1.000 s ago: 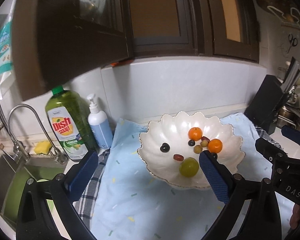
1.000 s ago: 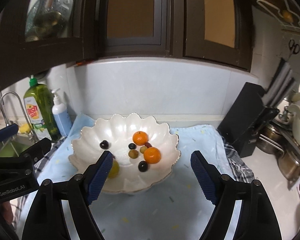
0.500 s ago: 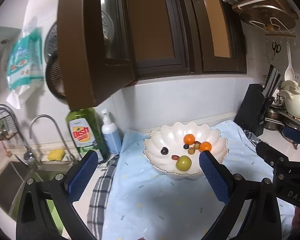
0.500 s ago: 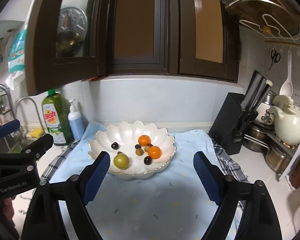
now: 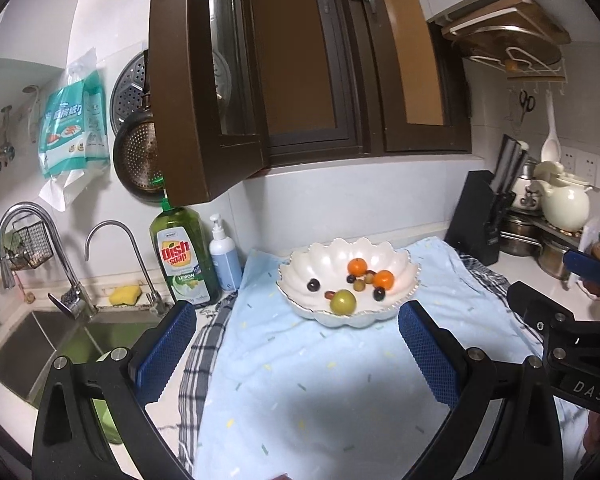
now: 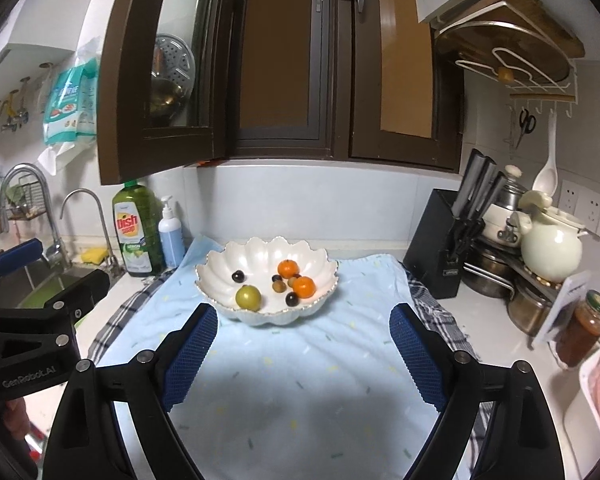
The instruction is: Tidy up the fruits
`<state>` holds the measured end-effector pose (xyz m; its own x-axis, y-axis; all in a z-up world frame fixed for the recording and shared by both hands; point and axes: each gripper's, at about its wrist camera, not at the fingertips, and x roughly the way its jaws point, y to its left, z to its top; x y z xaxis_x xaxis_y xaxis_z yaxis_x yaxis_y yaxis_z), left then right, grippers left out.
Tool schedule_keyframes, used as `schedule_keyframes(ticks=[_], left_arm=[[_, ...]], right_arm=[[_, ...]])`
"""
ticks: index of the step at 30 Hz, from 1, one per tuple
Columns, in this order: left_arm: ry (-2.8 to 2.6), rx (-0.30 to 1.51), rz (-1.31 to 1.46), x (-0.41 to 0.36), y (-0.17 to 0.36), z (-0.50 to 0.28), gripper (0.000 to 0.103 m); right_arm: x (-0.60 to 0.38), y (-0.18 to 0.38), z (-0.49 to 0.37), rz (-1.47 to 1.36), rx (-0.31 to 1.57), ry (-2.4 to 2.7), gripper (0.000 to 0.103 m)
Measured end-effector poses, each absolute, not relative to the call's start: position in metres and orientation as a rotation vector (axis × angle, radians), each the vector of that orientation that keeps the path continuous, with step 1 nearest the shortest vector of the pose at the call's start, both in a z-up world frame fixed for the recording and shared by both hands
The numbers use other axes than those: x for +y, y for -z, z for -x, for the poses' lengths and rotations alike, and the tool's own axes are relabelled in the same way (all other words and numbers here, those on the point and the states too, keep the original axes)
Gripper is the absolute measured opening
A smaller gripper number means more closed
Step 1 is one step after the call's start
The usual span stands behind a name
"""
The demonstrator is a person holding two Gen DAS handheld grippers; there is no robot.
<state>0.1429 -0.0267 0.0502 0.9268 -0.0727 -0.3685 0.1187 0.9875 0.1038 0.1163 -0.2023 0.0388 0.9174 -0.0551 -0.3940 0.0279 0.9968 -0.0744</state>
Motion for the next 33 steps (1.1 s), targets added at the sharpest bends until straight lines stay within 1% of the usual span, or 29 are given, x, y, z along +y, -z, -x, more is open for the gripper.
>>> schedule_keyframes(ticks=[18, 33], left_arm=[[0.130, 0.353, -0.132, -0.026, -0.052, -0.061, 0.103], [0.144, 0.351, -0.130, -0.027, -0.052, -0.034, 0.103]], right_arm=[[-0.201, -0.038, -0.034, 0.083, 0.403, 0.031, 0.089], [-0.203, -0.034, -0.003, 0.076, 0.404, 0.038, 0.089]])
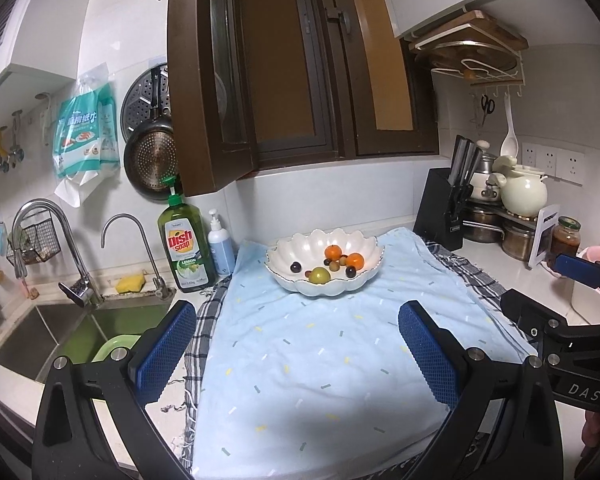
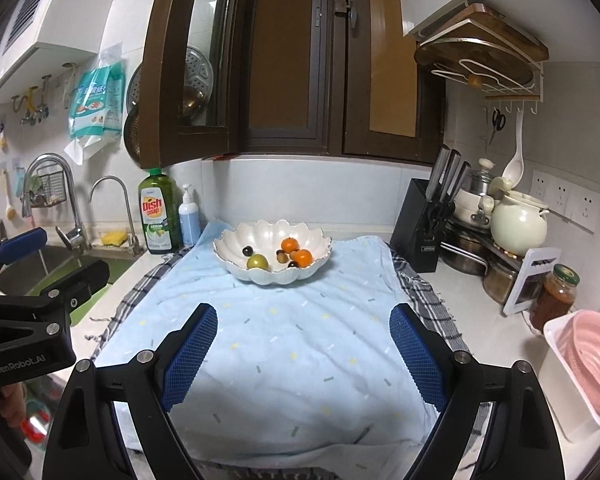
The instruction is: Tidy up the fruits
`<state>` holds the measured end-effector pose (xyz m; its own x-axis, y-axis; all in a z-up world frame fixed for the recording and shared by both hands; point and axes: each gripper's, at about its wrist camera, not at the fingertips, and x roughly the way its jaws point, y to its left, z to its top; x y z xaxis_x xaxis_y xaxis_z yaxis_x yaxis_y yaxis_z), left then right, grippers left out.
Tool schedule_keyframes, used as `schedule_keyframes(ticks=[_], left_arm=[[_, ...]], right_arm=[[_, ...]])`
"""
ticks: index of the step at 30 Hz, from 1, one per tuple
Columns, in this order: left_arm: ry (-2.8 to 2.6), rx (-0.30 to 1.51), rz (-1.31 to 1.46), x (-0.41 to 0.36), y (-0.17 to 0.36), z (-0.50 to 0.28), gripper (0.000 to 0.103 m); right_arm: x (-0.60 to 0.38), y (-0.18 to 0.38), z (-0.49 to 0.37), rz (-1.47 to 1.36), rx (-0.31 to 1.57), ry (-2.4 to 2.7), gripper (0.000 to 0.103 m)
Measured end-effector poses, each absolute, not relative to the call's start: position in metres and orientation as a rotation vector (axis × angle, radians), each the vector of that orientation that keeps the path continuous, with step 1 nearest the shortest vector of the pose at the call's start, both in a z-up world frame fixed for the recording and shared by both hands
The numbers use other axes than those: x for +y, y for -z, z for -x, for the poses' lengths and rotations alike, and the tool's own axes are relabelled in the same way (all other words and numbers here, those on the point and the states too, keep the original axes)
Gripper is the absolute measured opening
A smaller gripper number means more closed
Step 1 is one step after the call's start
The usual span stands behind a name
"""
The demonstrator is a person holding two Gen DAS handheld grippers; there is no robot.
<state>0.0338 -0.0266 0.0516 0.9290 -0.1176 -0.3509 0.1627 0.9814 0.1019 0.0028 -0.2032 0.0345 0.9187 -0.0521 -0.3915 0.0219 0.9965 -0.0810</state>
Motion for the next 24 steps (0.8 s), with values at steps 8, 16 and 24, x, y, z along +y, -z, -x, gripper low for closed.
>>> schedule_keyframes(ticks=[8, 16, 24], left_arm=[[0.148, 0.341, -0.135, -0.028, -0.054, -0.026, 0.103], [0.147, 0.331, -0.134, -0.030, -0.058, -0.022, 0.103], [0.150, 0.330, -0.137, -0.032, -0.058, -0.021, 0.103]], right_arm=[[-0.206, -0.034, 0.004, 0.071, 0.400, 0.038, 0.089], [-0.207, -0.037, 0.008, 0.067, 0.392, 0.033, 0.089], [-0.207, -0.037, 0.009, 0.068, 0.392, 0.034, 0.089]])
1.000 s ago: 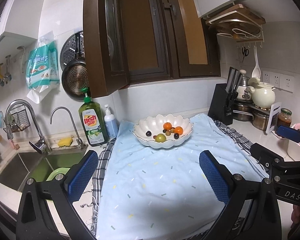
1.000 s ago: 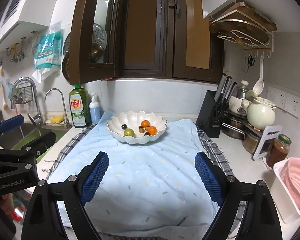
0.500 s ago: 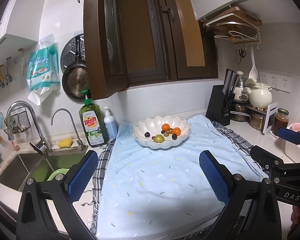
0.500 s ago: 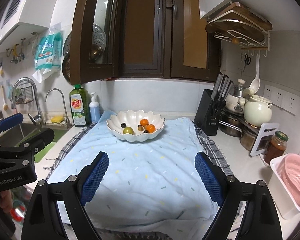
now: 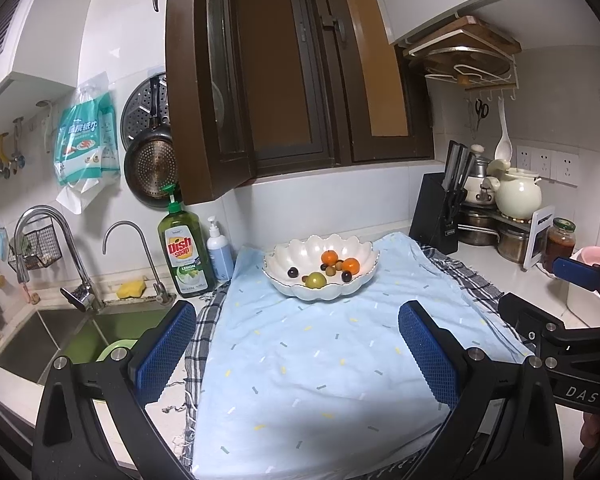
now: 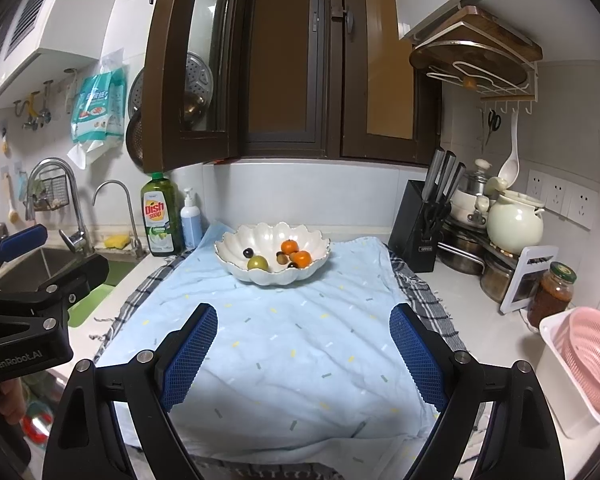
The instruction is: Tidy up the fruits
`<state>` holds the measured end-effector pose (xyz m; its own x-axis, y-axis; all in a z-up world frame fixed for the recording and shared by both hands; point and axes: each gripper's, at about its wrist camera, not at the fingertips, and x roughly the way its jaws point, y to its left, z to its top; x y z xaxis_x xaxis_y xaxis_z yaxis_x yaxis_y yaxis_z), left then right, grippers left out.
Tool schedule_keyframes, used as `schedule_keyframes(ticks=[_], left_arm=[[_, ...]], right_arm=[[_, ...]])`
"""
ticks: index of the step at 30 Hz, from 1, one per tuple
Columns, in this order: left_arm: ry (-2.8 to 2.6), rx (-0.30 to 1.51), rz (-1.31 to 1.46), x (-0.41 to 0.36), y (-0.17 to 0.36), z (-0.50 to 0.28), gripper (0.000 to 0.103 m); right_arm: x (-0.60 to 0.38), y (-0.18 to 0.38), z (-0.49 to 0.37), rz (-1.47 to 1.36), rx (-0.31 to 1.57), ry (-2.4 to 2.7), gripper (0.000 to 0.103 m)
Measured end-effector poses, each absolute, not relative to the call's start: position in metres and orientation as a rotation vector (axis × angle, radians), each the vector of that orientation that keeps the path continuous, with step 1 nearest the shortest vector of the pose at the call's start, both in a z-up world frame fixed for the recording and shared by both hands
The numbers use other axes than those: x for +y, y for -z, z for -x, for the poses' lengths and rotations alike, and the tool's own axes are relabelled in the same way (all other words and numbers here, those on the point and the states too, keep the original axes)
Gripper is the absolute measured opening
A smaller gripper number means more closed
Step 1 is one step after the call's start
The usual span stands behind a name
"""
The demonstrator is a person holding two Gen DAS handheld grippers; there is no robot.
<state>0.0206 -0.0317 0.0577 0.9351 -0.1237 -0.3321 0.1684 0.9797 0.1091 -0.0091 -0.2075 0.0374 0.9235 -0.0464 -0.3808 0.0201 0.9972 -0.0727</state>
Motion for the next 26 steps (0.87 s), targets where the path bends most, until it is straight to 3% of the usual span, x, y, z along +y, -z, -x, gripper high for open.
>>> schedule_keyframes(ticks=[26], left_arm=[[0.150, 0.320, -0.141, -0.0366, -0.0611, -0.0159, 0.103]], right_arm=[[-0.2096, -0.0387, 0.0130, 0.067, 0.390, 0.032, 0.089]])
